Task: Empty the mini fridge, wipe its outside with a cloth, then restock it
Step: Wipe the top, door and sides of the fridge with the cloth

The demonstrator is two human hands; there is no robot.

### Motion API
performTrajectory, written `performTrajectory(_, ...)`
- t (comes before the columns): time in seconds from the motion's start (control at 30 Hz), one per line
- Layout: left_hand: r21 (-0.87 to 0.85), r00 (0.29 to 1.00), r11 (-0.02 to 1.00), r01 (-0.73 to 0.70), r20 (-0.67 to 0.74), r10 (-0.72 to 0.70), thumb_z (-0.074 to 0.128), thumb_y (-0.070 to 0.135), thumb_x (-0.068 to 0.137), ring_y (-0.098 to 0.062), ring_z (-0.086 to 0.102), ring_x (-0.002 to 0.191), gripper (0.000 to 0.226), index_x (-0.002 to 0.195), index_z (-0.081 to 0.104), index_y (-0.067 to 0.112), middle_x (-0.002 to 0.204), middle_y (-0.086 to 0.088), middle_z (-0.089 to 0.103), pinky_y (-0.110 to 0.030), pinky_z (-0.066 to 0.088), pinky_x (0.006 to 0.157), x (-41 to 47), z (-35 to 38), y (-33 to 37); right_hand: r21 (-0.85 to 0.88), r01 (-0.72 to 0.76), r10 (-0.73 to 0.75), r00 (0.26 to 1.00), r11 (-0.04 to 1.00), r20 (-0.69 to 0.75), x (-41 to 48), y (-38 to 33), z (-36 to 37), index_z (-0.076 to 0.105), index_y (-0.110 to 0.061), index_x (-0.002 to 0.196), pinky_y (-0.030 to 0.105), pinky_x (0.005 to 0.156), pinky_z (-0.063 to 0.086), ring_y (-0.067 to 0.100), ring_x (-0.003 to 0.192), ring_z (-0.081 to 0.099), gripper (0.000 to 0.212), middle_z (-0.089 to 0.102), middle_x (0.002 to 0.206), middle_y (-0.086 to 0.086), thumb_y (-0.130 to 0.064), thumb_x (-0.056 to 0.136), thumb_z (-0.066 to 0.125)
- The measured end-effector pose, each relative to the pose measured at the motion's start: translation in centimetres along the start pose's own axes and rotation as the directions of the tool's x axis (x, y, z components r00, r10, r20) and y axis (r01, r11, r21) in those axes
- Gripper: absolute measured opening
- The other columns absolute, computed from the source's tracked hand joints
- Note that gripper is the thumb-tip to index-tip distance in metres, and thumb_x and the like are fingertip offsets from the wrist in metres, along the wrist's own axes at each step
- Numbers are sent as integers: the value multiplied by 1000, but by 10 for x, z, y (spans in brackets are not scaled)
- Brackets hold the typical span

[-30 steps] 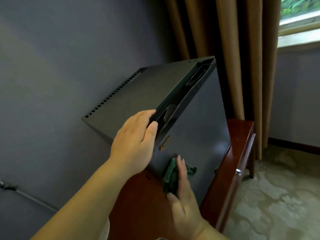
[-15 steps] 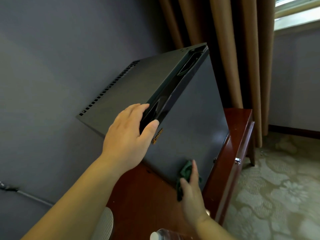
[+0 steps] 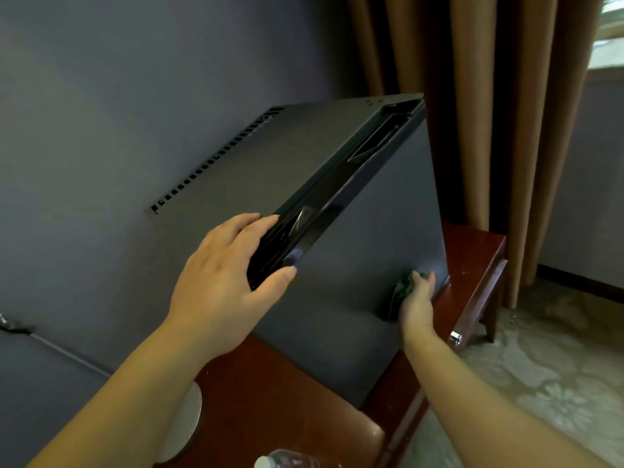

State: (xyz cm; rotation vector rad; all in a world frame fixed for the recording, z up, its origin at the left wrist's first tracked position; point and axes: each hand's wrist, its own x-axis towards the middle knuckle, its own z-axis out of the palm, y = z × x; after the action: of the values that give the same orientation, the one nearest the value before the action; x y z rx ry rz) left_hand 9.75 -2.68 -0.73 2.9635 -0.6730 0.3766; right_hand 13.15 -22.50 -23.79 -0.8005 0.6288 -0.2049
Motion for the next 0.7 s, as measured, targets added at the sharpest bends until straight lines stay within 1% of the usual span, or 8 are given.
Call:
performTrajectory(0.03,-4,1000,1000,9,2,-9,39,71,86,-5,31,140,72,151,32,42,151,22,33,-36,37,108,0,0,0,-10,0,-1,999,1000,-39,1,2,-3,16,-18,161,41,122,19,24,151,24,74,25,165,5,-50,100,43)
performTrajectory(0.1,-21,1000,999,27,4,-27,39,71,86,-4,32,140,71,151,32,42,151,22,34,-37,38,110,0,-1,0,33,-40,42,998,999,-45,-1,-8,-1,15,-29,161,46,124,17,24,151,25,83,27,164,1,-55,89,49)
performTrajectory(0.2,-56,999,997,47,-22,-49,41,67,88,-3,37,136,68,150,33,40,147,22,40,-38,42,107,-1,0,1,48,209,-212,974,977,76,-15,-49,27,14,-32,160,40,123,22,15,149,27,62,28,163,-4,-29,104,41)
performTrajectory(0.3,-98,994,992,85,-63,-91,41,64,91,-3,42,130,64,150,34,40,143,21,45,-35,42,104,-5,2,3,9,478,-465,849,878,250,-53,-87,57,16,-28,158,25,120,26,2,146,29,65,29,161,-6,-19,100,43)
performTrajectory(0.37,-179,984,977,115,-118,-137,39,62,92,-2,44,127,62,149,38,37,140,20,47,-33,42,102,-9,3,4,-48,601,-550,758,798,351,-79,-92,68,18,-28,158,25,119,28,-1,145,32,68,33,160,-9,-16,98,47)
performTrajectory(0.53,-489,944,861,140,-198,-265,38,56,96,4,42,131,54,145,44,35,137,23,47,-38,41,111,-34,7,3,-299,734,-565,667,610,485,-128,-59,67,17,-40,157,29,120,31,-3,145,30,73,32,158,-19,-22,100,58)
performTrajectory(0.63,-510,956,851,122,-169,-239,38,56,99,1,40,135,51,146,41,36,141,25,44,-40,41,111,-60,9,-6,-347,766,-580,639,541,506,-148,-38,67,20,-40,156,20,114,33,-4,141,34,73,36,153,-21,-27,98,62)
performTrajectory(0.7,-489,961,862,130,-152,-231,37,59,100,7,32,139,50,147,39,40,146,28,38,-33,35,116,-76,7,-17,-371,770,-590,636,519,497,-161,-29,70,23,-38,155,10,108,32,-1,138,39,73,39,149,-21,-26,96,64)
